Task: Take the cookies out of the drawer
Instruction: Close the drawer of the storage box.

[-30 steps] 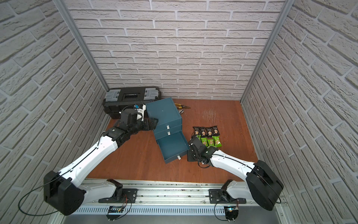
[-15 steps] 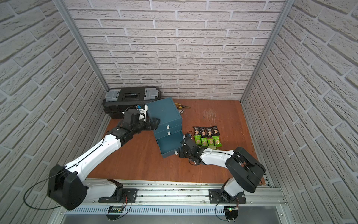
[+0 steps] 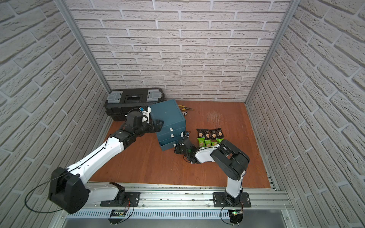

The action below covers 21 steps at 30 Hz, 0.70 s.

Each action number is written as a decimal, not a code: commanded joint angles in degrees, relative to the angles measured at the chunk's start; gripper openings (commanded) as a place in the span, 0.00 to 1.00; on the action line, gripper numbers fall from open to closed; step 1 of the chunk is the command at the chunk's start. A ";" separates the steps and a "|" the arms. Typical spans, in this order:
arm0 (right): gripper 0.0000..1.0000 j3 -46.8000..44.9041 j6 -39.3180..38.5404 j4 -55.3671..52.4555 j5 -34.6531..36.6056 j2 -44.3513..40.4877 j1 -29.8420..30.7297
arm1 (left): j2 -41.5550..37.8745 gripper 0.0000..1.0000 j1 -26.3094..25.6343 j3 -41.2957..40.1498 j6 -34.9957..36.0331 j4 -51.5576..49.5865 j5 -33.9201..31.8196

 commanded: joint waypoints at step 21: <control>0.03 2.25 11.08 33.70 4.24 12.88 2.42 | -0.63 0.99 -0.30 -2.96 0.18 1.16 1.51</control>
